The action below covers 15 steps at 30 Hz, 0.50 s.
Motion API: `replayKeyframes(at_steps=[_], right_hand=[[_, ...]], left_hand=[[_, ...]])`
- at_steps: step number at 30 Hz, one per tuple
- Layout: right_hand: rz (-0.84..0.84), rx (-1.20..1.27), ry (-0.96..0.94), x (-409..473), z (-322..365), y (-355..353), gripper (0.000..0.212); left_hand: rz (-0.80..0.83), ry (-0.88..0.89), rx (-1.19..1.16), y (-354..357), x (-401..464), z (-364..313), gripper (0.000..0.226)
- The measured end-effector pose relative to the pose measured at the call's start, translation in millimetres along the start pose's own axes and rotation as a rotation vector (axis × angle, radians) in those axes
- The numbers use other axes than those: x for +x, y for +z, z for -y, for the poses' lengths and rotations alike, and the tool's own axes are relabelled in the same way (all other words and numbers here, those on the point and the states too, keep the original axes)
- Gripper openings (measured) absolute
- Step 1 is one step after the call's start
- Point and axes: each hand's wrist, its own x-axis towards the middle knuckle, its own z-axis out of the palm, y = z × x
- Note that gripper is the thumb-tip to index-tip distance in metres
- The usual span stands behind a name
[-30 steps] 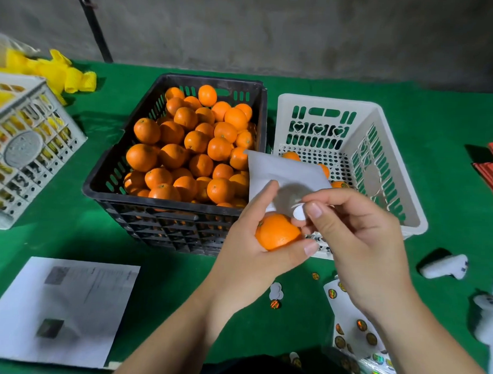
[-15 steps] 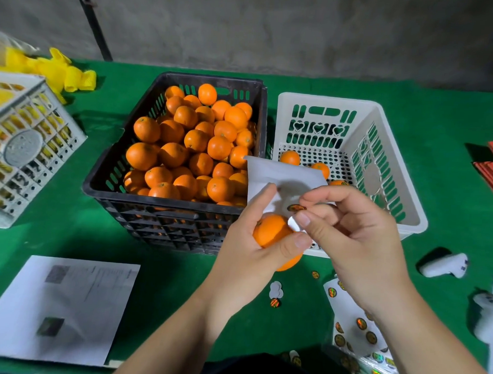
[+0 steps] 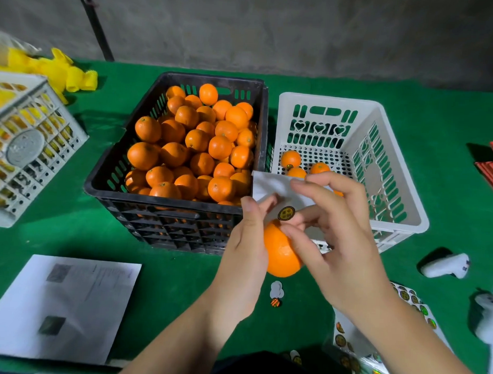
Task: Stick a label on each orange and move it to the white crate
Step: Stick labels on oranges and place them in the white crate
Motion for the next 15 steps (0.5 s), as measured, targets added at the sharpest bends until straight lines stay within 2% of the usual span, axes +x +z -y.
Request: replayKeyframes(at_steps=[2, 6, 11, 15], right_hand=[[0.046, 0.052, 0.036, 0.0, -3.0, -3.7, 0.070], [0.130, -0.006, 0.037, -3.5, -3.4, -8.3, 0.097], [0.145, 0.009, -0.028, -9.3, -5.3, -6.0, 0.095], [0.029, 0.086, -0.021, -7.7, -1.1, -8.3, 0.090]], left_hand=[[-0.019, 0.000, 0.002, -1.2, 0.0, 1.1, 0.076], [-0.056, -0.026, 0.035, -5.0, 0.6, 3.7, 0.064], [-0.085, -0.033, 0.047, -4.8, -1.1, 4.6, 0.062], [-0.083, -0.064, 0.023, 0.3, -1.6, -1.1, 0.068]])
